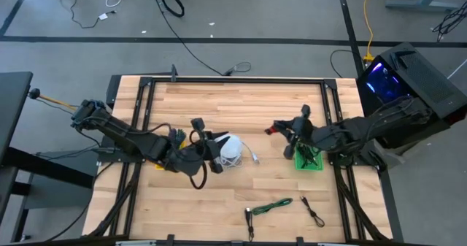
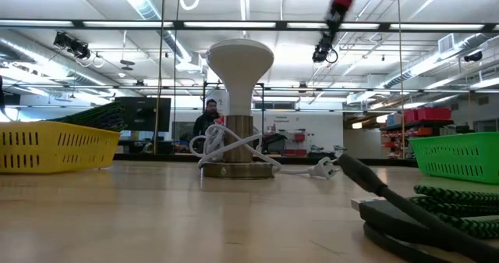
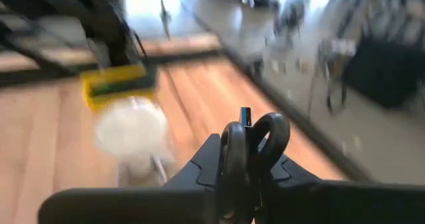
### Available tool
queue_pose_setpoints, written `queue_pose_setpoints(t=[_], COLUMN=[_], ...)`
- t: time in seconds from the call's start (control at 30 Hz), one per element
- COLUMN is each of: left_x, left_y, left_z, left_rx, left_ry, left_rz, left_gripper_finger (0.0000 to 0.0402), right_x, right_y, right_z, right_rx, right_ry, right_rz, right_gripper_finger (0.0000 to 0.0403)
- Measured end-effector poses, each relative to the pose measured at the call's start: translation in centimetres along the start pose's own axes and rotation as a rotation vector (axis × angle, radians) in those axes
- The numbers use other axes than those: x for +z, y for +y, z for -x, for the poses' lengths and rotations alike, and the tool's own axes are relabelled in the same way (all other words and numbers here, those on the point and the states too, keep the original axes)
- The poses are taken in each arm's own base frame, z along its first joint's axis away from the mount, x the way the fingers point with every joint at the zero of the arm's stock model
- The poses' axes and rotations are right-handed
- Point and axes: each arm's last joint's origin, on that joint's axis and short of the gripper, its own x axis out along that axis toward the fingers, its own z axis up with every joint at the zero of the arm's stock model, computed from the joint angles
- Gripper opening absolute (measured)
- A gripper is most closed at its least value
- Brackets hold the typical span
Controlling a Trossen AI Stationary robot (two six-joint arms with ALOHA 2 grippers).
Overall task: Pick & Place USB Port
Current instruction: Put the black charger cable into the green bin
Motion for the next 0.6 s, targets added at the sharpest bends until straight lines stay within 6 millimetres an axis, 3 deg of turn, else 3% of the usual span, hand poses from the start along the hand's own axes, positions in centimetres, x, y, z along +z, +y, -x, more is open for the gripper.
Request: queue_pose_setpoints(t=[0.6], left_x=[-1.8], left_y=[-1.2], left_z=[1.0], left_rx=[-0.189], left_ry=[0.119], left_rz=[0.117], left_gripper_finger=[0.0076], right_x=[-6.0], right_y=[-5.8], right_z=[5.9], right_rx=[-0.171], right_ry=[0.665], right_rz=[-0.475], right_gripper_finger=[0.0034])
